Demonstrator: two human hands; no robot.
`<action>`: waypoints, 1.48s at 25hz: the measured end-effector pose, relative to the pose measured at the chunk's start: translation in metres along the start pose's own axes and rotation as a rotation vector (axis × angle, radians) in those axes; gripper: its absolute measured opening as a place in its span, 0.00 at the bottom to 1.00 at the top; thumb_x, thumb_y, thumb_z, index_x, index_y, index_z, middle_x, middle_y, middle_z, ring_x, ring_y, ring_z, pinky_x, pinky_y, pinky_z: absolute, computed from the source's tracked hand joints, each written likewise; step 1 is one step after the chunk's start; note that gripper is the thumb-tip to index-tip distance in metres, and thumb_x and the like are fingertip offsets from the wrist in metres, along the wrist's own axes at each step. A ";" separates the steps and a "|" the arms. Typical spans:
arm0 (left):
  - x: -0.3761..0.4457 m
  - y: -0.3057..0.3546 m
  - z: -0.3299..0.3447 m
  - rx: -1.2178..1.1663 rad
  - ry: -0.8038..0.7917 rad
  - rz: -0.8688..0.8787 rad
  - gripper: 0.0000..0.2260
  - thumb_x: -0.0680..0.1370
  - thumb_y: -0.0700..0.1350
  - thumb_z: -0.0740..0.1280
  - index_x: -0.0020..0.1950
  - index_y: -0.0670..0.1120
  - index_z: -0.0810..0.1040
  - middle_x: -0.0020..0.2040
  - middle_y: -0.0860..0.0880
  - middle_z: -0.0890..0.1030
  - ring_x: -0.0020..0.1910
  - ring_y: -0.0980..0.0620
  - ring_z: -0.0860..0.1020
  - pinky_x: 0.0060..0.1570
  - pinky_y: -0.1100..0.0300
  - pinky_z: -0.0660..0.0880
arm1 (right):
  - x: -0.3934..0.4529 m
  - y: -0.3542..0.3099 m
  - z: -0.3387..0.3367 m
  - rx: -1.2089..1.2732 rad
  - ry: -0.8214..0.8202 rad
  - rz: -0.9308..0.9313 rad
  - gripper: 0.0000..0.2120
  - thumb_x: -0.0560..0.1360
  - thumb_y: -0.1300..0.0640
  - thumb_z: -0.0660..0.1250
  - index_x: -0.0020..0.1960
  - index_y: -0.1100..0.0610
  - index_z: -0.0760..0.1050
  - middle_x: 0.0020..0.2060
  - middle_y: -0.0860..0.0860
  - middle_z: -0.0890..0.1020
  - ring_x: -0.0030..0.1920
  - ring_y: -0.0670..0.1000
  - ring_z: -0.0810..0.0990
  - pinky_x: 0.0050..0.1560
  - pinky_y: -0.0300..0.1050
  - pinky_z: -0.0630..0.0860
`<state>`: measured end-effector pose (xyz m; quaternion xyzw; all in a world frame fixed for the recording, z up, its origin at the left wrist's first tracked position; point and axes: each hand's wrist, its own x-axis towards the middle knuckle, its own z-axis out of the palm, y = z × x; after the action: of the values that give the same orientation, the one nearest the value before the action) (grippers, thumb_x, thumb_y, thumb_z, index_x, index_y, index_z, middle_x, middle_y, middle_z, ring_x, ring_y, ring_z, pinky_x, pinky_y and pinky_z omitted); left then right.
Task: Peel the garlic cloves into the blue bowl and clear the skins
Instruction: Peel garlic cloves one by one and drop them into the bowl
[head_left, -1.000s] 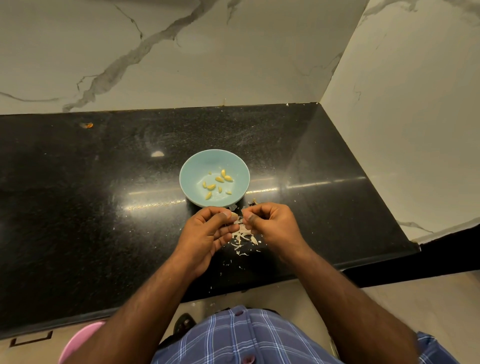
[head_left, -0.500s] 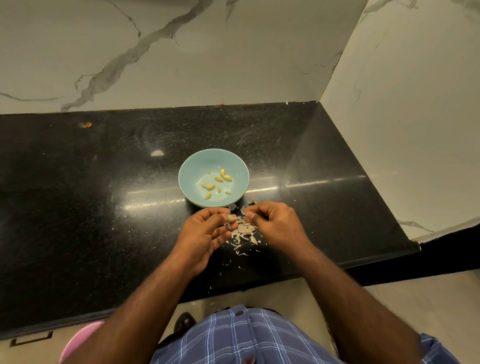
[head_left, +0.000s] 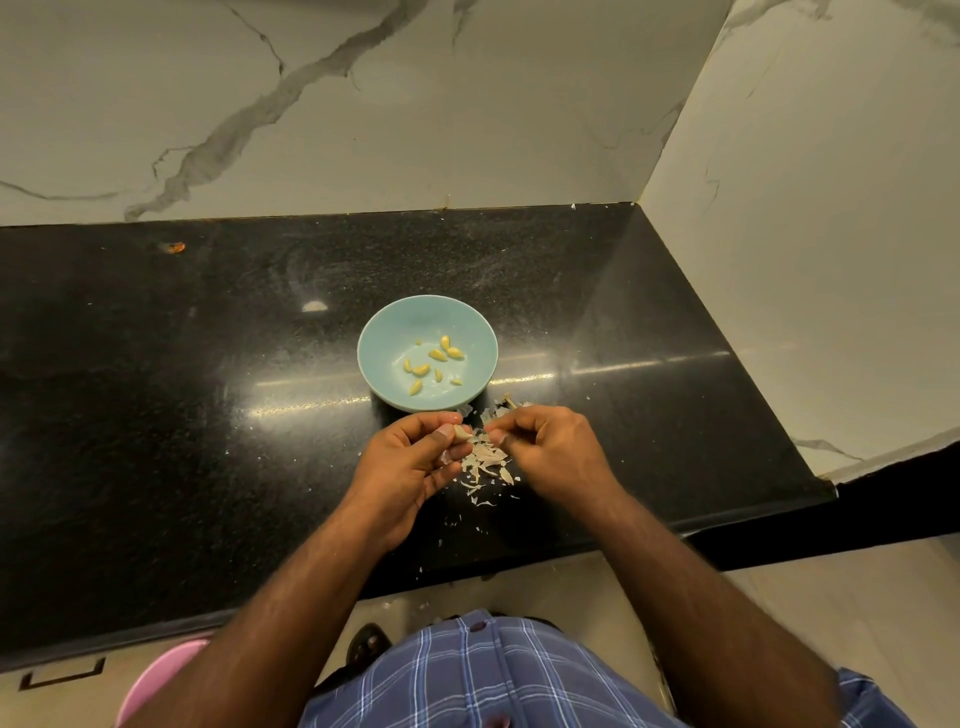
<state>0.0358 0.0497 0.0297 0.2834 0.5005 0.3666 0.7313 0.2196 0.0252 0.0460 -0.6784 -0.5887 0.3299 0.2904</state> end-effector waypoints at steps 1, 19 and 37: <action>-0.001 0.000 0.000 0.003 -0.001 0.002 0.08 0.81 0.40 0.68 0.58 0.43 0.83 0.55 0.43 0.86 0.54 0.48 0.85 0.49 0.57 0.80 | -0.001 0.001 0.000 0.009 0.013 0.009 0.04 0.75 0.54 0.76 0.49 0.51 0.86 0.42 0.43 0.86 0.44 0.40 0.83 0.49 0.41 0.81; -0.003 -0.004 -0.001 0.038 -0.002 0.027 0.07 0.80 0.40 0.68 0.57 0.44 0.82 0.53 0.45 0.87 0.55 0.48 0.84 0.50 0.54 0.80 | -0.003 0.005 -0.003 0.180 0.008 0.075 0.04 0.72 0.58 0.78 0.45 0.52 0.85 0.37 0.50 0.86 0.40 0.49 0.85 0.48 0.54 0.84; -0.005 -0.001 0.003 -0.016 -0.084 0.006 0.10 0.76 0.40 0.72 0.56 0.43 0.83 0.50 0.44 0.87 0.51 0.51 0.85 0.52 0.54 0.79 | -0.006 -0.009 0.014 0.116 0.055 -0.056 0.01 0.77 0.56 0.74 0.48 0.53 0.84 0.39 0.44 0.84 0.41 0.41 0.82 0.43 0.35 0.79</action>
<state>0.0379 0.0448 0.0325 0.2941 0.4654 0.3607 0.7529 0.2024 0.0204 0.0445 -0.6525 -0.5790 0.3367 0.3544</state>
